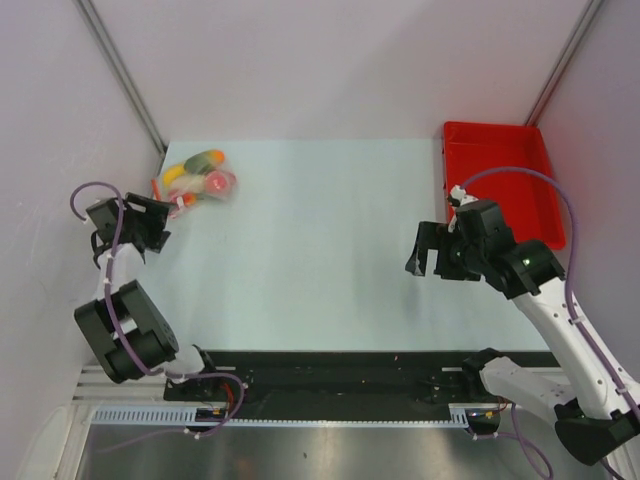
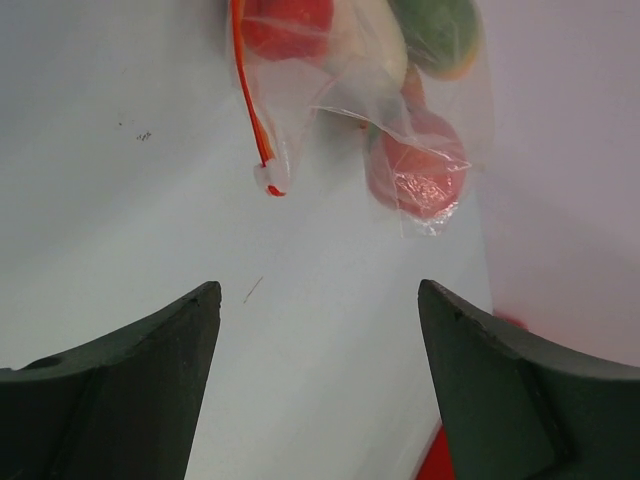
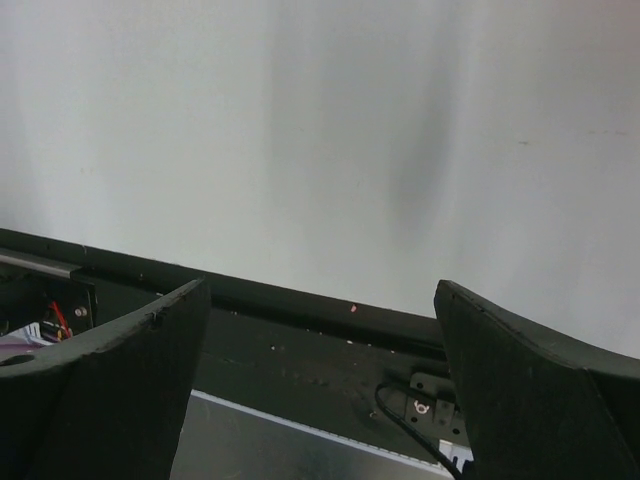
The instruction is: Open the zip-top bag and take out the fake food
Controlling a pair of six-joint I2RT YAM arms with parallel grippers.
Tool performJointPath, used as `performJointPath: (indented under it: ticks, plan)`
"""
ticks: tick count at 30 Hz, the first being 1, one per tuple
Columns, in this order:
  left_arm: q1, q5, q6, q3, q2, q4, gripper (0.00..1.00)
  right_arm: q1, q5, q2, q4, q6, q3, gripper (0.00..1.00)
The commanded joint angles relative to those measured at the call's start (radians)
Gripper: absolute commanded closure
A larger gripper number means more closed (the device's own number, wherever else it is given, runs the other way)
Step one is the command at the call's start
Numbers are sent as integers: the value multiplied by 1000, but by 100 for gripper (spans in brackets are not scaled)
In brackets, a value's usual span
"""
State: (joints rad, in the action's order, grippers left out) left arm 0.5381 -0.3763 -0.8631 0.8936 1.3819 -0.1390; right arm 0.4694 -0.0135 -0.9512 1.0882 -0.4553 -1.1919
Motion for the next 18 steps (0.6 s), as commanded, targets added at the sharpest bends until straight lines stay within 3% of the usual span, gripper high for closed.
performJointPath:
  ticks: [1,11,18]
  plan:
    - [17,-50,-66,36,97,119,18,-6,-59,-54,-86,20,-37,0]
    - [22,27,-122,100,232,194,24,-20,-86,-37,-215,-5,17,0]
    - [13,13,-188,136,342,242,37,-37,-105,-46,-234,-8,15,0]
